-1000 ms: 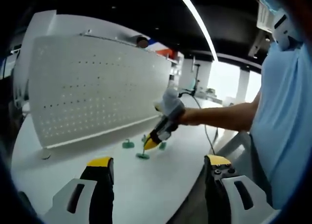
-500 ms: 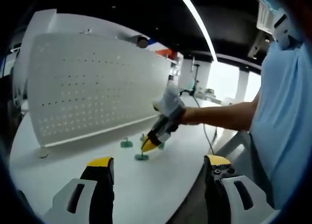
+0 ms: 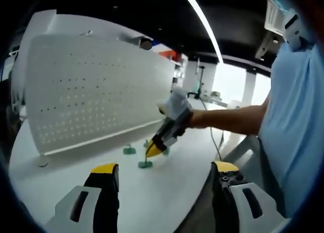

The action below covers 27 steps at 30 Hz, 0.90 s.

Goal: Insert the hook assembly into the mounting plate slot until the hook locks in place.

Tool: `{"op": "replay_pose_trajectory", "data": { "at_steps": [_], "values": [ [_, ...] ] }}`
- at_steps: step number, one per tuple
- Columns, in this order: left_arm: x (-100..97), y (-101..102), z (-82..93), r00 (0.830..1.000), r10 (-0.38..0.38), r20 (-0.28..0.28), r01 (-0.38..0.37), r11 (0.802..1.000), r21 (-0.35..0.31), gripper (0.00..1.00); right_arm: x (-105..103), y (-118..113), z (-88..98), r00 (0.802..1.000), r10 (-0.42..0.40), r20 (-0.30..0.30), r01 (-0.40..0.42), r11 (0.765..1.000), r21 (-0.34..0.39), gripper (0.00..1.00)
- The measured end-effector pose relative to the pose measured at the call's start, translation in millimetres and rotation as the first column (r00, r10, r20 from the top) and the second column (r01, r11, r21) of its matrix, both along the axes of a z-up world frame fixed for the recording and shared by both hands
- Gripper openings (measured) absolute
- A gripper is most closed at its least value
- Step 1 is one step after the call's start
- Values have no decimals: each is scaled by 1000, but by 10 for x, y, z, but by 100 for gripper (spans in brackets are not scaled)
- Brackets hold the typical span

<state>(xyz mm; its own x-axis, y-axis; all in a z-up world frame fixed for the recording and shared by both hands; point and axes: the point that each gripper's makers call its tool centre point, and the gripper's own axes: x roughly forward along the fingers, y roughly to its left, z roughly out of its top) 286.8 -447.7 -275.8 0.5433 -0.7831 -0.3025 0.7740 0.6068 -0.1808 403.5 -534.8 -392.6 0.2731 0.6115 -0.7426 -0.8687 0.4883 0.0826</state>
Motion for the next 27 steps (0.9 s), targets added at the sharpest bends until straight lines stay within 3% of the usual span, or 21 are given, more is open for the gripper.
{"op": "replay_pose_trajectory", "data": {
  "at_steps": [8, 27],
  "values": [
    [-23, -3, -23, 1000, -16, -8, 16, 1000, 11, 75, -25, 37, 24, 999, 47, 22, -47, 999, -13, 1],
    [-23, -22, -24, 1000, -24, -12, 24, 999, 21, 74, -23, 1, -47, 999, 44, 8, -43, 999, -11, 1]
  ]
}}
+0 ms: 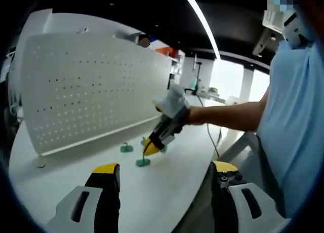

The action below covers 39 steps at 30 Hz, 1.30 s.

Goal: Insert the hook assembly into the mounting plate slot until the hook locks in place.

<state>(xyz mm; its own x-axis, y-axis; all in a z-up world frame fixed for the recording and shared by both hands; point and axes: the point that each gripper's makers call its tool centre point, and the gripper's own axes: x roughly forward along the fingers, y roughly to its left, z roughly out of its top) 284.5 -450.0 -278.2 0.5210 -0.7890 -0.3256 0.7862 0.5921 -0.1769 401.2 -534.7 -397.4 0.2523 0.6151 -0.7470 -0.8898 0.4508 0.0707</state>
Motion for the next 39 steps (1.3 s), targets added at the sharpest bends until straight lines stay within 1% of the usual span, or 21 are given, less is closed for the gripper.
{"op": "replay_pose_trajectory", "data": {
  "at_steps": [10, 20, 22, 24, 27, 32, 37, 39],
  "values": [
    [22, -56, -18, 1000, -19, -2, 19, 1000, 13, 74, -6, -22, 22, 1000, 13, -1, -13, 1000, 7, 1],
    [80, -96, -35, 999, -45, 5, 45, 999, 31, 71, -129, 29, 119, 997, 72, 5, -72, 997, 1, 1],
    [96, -109, -37, 999, -52, 11, 52, 998, 29, 68, -130, 32, 161, 997, 71, 5, -71, 997, 7, 1],
    [116, -122, -36, 998, -58, 29, 57, 998, 30, 64, -141, 44, 213, 997, 71, 6, -71, 997, 18, 1],
    [125, -138, -91, 997, -74, 18, 73, 996, 49, 63, -184, 66, 269, 997, 82, 8, -82, 996, 19, 1],
    [161, -166, -149, 994, -107, 22, 105, 991, 79, 57, -278, 116, 378, 993, 118, 20, -118, 993, 21, 1],
    [218, -230, -153, 989, -140, 36, 137, 987, 85, 51, -410, 178, 476, 985, 171, 18, -171, 985, 23, 1],
    [226, -259, -166, 986, -162, 25, 159, 984, 85, 49, -422, 187, 498, 984, 175, 25, -176, 984, 16, 1]
  ]
}}
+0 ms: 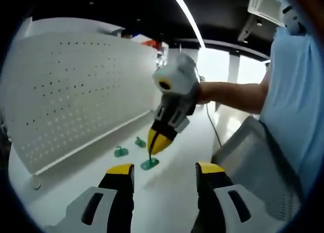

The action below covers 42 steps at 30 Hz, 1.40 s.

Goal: Insert the hook assembly into the mounting plate slot until the hook locks in place.

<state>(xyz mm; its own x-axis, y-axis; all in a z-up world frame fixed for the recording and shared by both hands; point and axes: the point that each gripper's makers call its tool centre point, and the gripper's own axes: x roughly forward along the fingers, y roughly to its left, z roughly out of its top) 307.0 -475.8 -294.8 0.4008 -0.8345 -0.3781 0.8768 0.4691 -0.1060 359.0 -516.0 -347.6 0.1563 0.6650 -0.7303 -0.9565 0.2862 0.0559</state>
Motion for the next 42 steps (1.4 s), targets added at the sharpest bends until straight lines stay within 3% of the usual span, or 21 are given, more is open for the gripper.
{"op": "replay_pose_trajectory", "data": {
  "at_steps": [20, 42],
  "values": [
    [-14, -185, -130, 996, -90, -6, 90, 994, 67, 36, -332, 170, 278, 994, 107, 8, -107, 994, 34, 1],
    [-48, -288, -338, 989, -144, -31, 148, 978, 147, 19, -541, 260, 266, 977, 212, 7, -212, 977, 8, 1]
  ]
}}
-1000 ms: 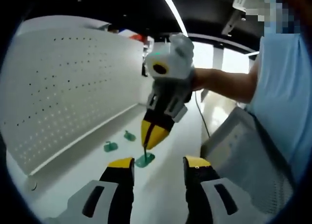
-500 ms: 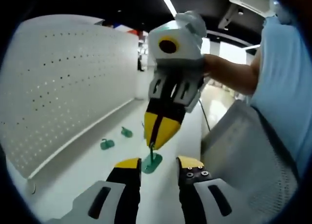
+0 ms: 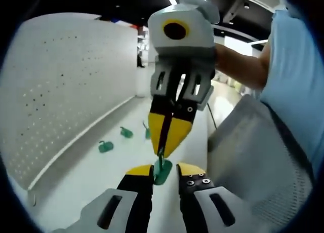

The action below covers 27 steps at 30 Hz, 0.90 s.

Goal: Insert the hook assembly into the mounting plate slot until the hook locks in place.

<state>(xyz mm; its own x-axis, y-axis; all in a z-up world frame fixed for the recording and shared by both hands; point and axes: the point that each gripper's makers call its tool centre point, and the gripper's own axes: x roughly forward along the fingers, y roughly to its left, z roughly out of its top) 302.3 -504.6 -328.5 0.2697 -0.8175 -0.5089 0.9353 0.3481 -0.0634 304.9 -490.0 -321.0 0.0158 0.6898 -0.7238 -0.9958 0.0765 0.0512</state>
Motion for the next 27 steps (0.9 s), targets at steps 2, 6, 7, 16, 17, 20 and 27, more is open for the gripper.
{"op": "replay_pose_trajectory", "data": {
  "at_steps": [2, 6, 7, 16, 17, 20, 27],
  "values": [
    [-1, -6, -14, 1000, -5, 2, 5, 1000, 9, 17, -22, 8, -9, 1000, 10, -4, -10, 1000, -4, 1],
    [0, -21, -30, 1000, -11, -1, 11, 1000, 12, 15, -56, 20, -8, 1000, 29, 2, -29, 1000, -10, 1],
    [0, -23, -35, 1000, -11, -3, 11, 1000, 14, 15, -58, 19, -9, 1000, 31, 2, -31, 999, -13, 1],
    [-44, -31, -112, 1000, -18, -26, 19, 999, 46, 12, -100, 35, -19, 999, 53, 2, -53, 998, -25, 1],
    [-54, -38, -118, 999, -23, -27, 25, 999, 47, 10, -109, 35, -22, 998, 56, 0, -56, 998, -27, 1],
    [-60, -52, -130, 999, -30, -26, 31, 998, 51, 7, -139, 24, -41, 998, 70, 0, -70, 997, -42, 1],
    [-63, -75, -142, 999, -36, -25, 38, 998, 59, 4, -147, 34, -35, 997, 81, 1, -81, 996, -47, 1]
  ]
}}
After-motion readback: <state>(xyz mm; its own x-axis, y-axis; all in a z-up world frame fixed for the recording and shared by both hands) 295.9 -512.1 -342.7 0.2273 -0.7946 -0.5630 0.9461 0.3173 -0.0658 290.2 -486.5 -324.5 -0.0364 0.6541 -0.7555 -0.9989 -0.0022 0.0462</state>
